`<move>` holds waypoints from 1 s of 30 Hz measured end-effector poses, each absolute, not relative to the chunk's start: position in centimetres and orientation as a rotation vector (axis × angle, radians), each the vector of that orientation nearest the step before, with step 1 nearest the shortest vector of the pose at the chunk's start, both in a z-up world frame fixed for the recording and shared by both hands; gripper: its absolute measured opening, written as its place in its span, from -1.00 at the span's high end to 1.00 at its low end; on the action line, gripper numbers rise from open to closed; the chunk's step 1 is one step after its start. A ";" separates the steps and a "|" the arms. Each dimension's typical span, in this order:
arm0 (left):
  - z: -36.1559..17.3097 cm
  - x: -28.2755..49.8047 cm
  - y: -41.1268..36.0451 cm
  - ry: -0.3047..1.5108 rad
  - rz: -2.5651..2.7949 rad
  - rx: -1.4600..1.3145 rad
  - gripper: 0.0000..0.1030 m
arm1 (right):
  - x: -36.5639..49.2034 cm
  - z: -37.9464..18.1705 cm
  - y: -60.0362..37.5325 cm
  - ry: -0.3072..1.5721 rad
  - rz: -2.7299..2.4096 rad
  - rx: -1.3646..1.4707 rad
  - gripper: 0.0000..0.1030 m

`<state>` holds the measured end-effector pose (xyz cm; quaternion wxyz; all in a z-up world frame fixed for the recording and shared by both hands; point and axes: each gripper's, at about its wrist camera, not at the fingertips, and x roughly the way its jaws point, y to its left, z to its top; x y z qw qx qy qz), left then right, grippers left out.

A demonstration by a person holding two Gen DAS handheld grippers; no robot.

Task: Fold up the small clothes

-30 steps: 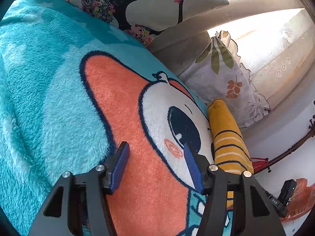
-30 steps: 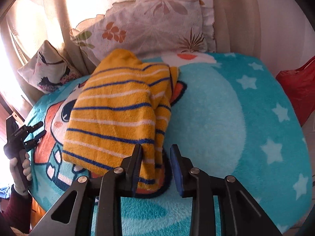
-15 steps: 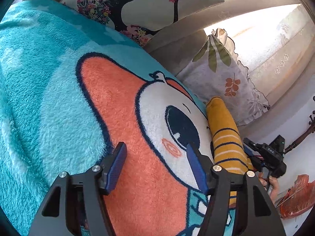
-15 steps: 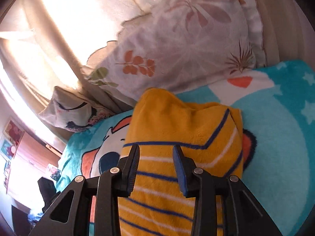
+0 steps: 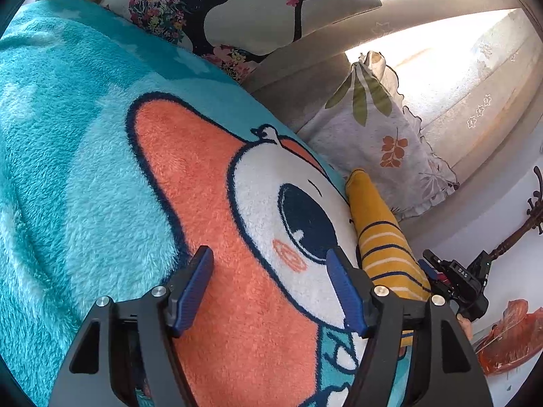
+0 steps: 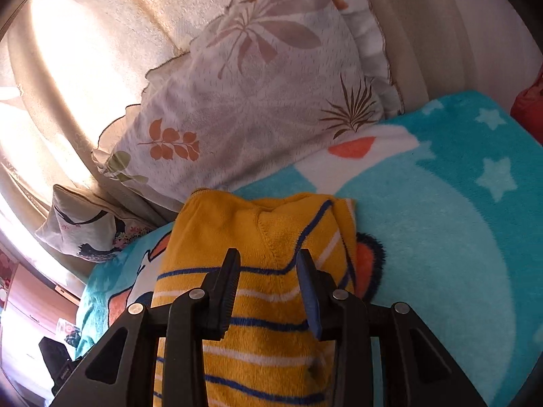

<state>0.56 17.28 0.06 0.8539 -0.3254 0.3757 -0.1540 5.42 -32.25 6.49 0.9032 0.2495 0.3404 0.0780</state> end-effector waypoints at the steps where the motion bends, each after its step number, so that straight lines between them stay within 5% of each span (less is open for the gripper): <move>1: 0.0 0.6 17.3 0.791 -0.324 -0.684 -0.33 | 4.7 6.7 -32.2 0.694 0.159 0.505 0.21; 9: 0.1 0.5 17.3 0.791 -0.319 -0.681 -0.33 | 1.0 3.8 -30.9 0.768 0.127 0.371 -0.10; 28: 1.0 1.4 15.7 0.891 -0.296 -0.628 -0.35 | -6.9 4.6 -36.3 0.738 0.087 0.496 -0.26; 30: 2.9 1.3 14.3 0.880 -0.362 -0.624 -0.35 | -6.2 5.3 -36.2 0.736 0.115 0.497 -0.41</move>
